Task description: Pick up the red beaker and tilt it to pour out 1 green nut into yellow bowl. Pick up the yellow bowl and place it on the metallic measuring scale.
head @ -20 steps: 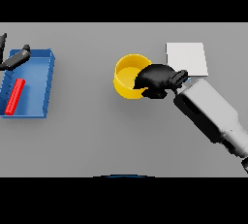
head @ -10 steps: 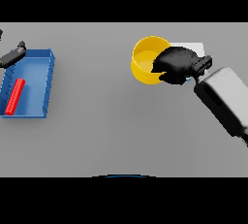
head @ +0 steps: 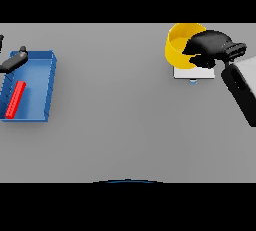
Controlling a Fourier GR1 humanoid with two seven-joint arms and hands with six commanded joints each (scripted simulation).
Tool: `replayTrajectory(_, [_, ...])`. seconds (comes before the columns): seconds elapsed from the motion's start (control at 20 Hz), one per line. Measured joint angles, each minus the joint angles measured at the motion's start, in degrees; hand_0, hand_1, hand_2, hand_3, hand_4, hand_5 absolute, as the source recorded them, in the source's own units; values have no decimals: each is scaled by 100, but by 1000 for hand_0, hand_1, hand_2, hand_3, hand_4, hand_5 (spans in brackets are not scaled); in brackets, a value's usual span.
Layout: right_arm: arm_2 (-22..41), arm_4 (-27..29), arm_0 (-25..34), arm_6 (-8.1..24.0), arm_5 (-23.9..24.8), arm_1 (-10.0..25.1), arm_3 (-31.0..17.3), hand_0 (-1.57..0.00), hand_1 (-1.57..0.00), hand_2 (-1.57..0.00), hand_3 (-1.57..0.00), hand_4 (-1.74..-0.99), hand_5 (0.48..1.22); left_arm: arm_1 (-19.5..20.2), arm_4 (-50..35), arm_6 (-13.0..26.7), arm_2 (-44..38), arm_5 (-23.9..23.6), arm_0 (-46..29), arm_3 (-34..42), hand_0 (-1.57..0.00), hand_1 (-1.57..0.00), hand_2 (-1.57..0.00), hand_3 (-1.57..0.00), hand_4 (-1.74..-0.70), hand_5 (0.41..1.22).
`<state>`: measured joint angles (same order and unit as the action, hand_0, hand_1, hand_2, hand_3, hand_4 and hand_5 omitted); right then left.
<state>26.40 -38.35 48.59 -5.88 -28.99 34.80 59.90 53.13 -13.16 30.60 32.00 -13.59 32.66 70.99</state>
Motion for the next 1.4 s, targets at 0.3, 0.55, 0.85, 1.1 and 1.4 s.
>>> replayTrajectory(0.3, [5,-159,246,-309,581,-118,-1271,-1571,-1571,-1571,-1254,-1722,1221,69,46,113,10,-63,-6,111,1,1,1,1,-818,759])
replayTrajectory(0.55, [42,-272,384,-490,1070,-371,-2122,-1571,-1561,-1571,-1432,-1725,1221,84,41,160,14,7,28,56,1,1,1,1,-801,743])
replayTrajectory(0.85, [93,-321,559,-581,1409,-612,-2910,-1571,-1462,-1568,-1496,-1724,1221,-9,22,89,5,22,69,-56,1,1,1,1,-806,734])
replayTrajectory(1.1, [70,-200,670,-751,1322,-699,-3273,-1525,-1350,-1348,-907,-1596,1134,-35,64,81,23,-15,92,-71,1,1,1,1,-812,745])
replayTrajectory(1.4, [25,-184,862,-797,1138,-713,-3598,-399,-354,-518,-604,-1410,821,-166,104,117,74,62,199,-293,1,1,1,1,-806,738])
